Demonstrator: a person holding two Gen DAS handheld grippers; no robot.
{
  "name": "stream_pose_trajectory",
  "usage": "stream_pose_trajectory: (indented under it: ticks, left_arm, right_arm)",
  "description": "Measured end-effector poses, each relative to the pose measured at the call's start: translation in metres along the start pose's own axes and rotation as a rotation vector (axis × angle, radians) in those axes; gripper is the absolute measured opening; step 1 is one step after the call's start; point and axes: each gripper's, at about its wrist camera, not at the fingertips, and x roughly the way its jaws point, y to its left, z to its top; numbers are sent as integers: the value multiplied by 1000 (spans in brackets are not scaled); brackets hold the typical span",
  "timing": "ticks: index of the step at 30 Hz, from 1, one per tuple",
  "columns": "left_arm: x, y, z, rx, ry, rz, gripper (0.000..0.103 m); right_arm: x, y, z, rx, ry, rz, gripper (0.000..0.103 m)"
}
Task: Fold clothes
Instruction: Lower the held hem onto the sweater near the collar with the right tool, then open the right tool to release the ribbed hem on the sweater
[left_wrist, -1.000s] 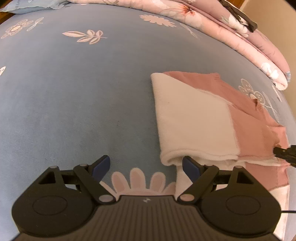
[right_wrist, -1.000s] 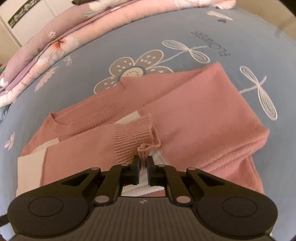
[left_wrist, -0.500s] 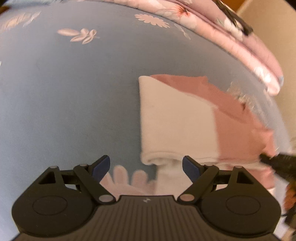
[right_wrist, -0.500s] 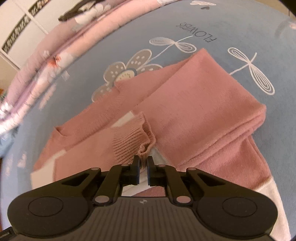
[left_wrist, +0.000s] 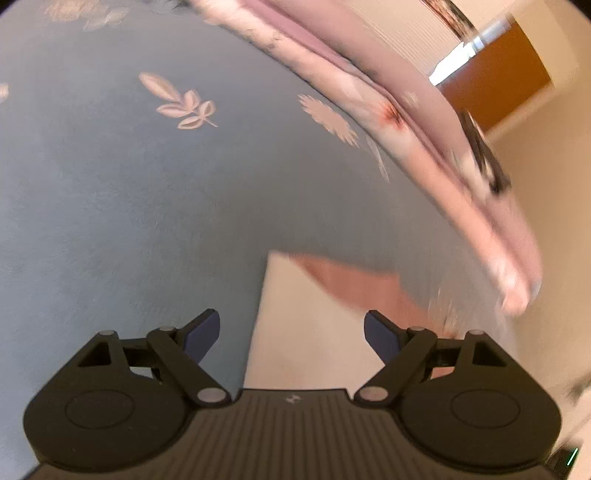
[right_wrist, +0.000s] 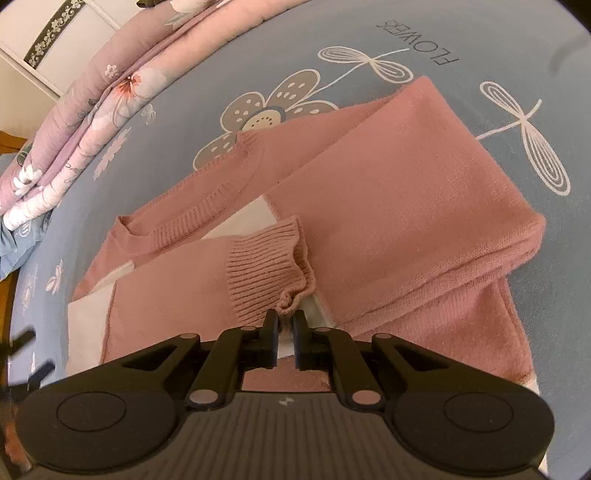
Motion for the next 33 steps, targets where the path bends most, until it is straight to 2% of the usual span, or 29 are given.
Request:
stream_pose_trajectory:
  ticks: [3,8,10,13,14,15,16,17,18,22,26,28,29,31,33]
  left_arm:
    - [24,19,21,-86,21,-99,84]
    - [63,54,38,-276,131,-283,84]
    - [77,61,41,-305,175,-292,82]
    - [86,64,44,-302,193,-353,80]
    - [88,62,45,-279,206,-359,70]
    - [90,60,45,-256,228,-353,54]
    - [91,57,44,-225,238,-334,46]
    - [92,54,44,-193,248,-313,29]
    - [88,51,42,-159,230,-292,19]
    - [64,31,33,15,130,-202,15]
    - [51,20,22,101,42,-72,14]
    - [54,25,25,71,20,-45,17]
    - [54,27,27,49,3,-25,15]
    - [49,26,37,70,-8,-4,17]
    - [36,20,42,93,-12,-19,29]
  right_arm:
    - [-1,1,-4,-19,-5,-19,8]
    - [0,-5,-6,58,-11,-12,7]
    - [0,-2,-6,67,-18,-29,7]
    - [1,3,-9,61,-33,-49,8]
    - [1,2,-10,72,-36,-48,8]
    - [1,1,-10,89,-37,-43,8]
    - [1,-1,-10,104,-38,-39,8]
    - [0,-2,-10,113,-37,-39,8]
    - [0,-1,-9,112,-37,-41,8]
    - [1,2,-8,95,-31,-59,8]
    - [2,6,-6,80,-24,-72,8]
    - [2,6,-6,72,-24,-75,8]
    - [2,6,-6,76,-25,-75,8]
    - [2,6,-6,75,-26,-76,8]
    - [1,7,-6,79,-32,-77,8]
